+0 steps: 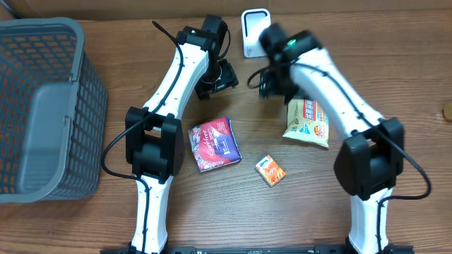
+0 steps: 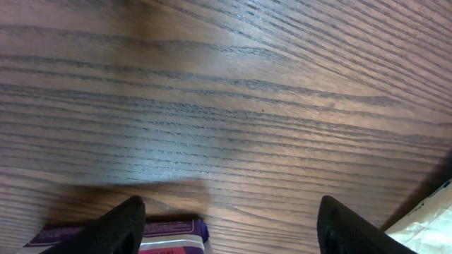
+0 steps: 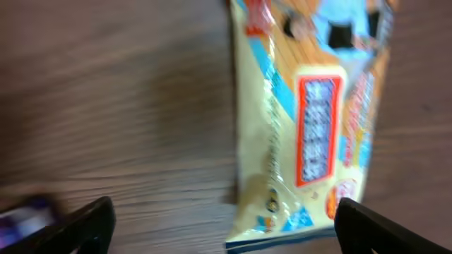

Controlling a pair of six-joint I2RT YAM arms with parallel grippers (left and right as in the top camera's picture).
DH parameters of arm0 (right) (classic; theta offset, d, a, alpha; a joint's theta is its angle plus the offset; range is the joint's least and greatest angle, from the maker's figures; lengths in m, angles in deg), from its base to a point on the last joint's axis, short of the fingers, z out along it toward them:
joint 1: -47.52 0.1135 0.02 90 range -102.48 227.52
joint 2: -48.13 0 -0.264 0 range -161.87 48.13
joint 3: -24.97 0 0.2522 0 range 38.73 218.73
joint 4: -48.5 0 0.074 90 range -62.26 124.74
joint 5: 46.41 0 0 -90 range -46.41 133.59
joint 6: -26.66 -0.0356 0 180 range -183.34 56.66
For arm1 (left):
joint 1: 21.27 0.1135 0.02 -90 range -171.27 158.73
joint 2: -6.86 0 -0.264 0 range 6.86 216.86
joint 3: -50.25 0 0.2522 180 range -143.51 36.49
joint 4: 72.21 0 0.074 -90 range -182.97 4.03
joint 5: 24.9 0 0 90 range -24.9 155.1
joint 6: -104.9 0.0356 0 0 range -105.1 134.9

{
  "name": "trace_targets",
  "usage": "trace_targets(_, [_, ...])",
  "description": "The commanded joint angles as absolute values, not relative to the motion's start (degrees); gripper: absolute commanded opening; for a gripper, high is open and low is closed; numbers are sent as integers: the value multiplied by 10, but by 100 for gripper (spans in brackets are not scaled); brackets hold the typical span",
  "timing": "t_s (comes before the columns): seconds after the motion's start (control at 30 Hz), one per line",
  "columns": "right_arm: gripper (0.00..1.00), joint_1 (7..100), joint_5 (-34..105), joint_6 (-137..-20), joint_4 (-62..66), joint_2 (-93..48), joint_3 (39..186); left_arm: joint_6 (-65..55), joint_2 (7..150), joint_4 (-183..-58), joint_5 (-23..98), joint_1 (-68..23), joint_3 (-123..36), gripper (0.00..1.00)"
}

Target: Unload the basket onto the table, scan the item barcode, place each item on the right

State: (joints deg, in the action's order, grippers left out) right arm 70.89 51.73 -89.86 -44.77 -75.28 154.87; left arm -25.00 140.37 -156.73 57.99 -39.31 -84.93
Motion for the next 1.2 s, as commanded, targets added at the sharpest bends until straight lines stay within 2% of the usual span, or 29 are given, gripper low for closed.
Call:
trace_targets(0.0, [100,656,394,-819,-445,-753,1585,-236,1396,-1569,576,-397,-855,71])
trace_targets(0.17, [100,595,394,-809,-435,-754,1568,-236,1396,-1569,576,-397,-855,71])
trace_targets(0.2, [90,580,396,-808,-429,-754,1553,-237,1396,-1569,576,-397,-855,71])
trace_targets(0.27, [80,568,396,-808,-416,-754,1527,-236,1396,-1569,576,-398,-855,71])
trace_targets(0.83, [80,564,379,-809,-237,-754,1308,-236,1396,-1569,576,-398,-855,72])
trace_targets(0.9, [73,564,379,-809,-224,-754,1295,-236,1396,-1569,576,-398,-855,72])
trace_targets(1.0, [41,564,379,-809,-212,-754,1282,-236,1396,-1571,576,-398,-855,72])
trace_targets(1.03, [35,564,379,-809,-211,-754,1282,-236,1396,-1571,576,-398,-855,72])
trace_targets(1.07, [25,564,379,-809,-211,-754,1283,-236,1396,-1573,576,-398,-855,72])
trace_targets(1.17, [11,564,379,-809,-217,-754,1288,-236,1396,-1573,576,-398,-855,73])
